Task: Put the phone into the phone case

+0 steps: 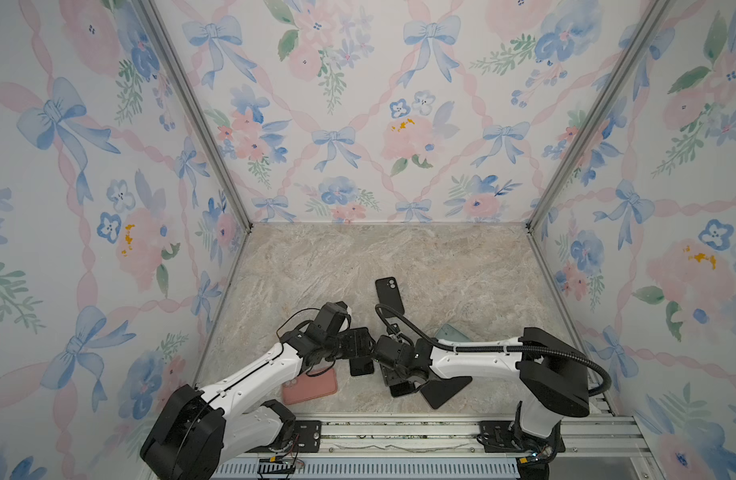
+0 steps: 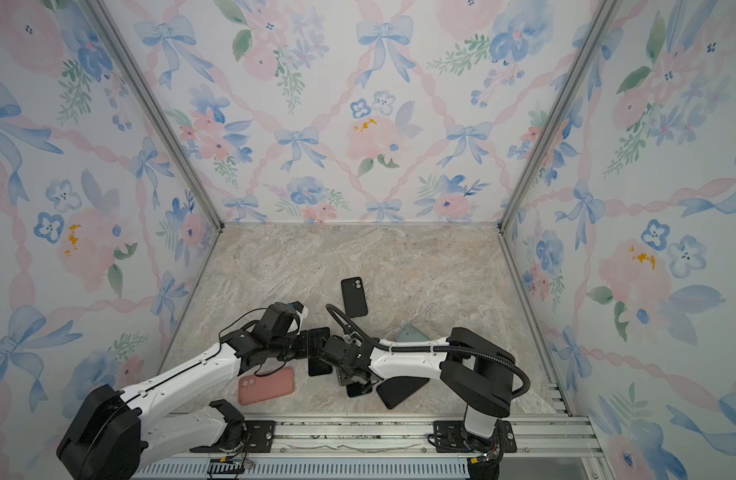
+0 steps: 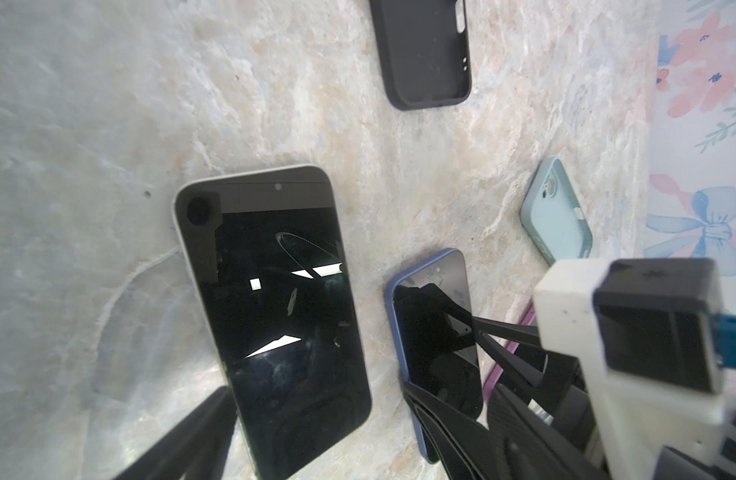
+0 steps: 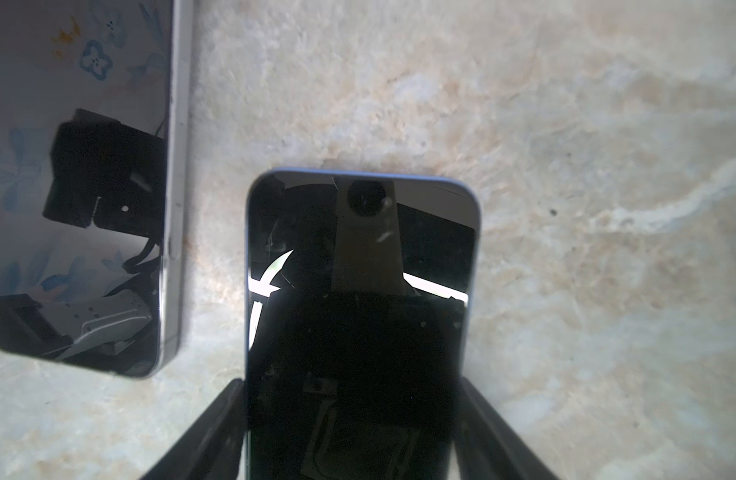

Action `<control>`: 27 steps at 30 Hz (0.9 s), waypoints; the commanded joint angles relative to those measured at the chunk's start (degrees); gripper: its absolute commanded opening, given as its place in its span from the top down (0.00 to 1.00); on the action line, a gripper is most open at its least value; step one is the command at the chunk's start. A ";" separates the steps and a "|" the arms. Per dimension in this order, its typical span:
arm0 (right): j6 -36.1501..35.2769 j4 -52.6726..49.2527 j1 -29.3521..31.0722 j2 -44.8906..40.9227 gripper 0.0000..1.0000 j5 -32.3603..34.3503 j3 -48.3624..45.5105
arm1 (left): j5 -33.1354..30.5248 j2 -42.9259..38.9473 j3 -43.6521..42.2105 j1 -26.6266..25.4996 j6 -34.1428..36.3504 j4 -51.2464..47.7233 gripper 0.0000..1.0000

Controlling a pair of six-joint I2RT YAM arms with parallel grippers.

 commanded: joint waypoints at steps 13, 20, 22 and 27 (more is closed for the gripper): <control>-9.96 12.98 -8.62 -7.18 0.38 -5.66 -10.87 | 16.13 10.49 2.13 6.03 -1.97 15.86 0.29; -10.46 18.18 -9.98 -8.95 0.39 -6.29 -14.43 | 20.84 19.09 0.72 6.05 -4.92 26.07 0.35; -10.47 19.15 -9.98 -8.74 0.39 -6.53 -14.73 | 21.85 21.21 0.88 5.99 -5.55 28.22 0.36; -10.58 21.08 -10.22 -8.89 0.39 -6.79 -15.76 | 22.01 23.84 2.24 5.55 -5.31 29.36 0.38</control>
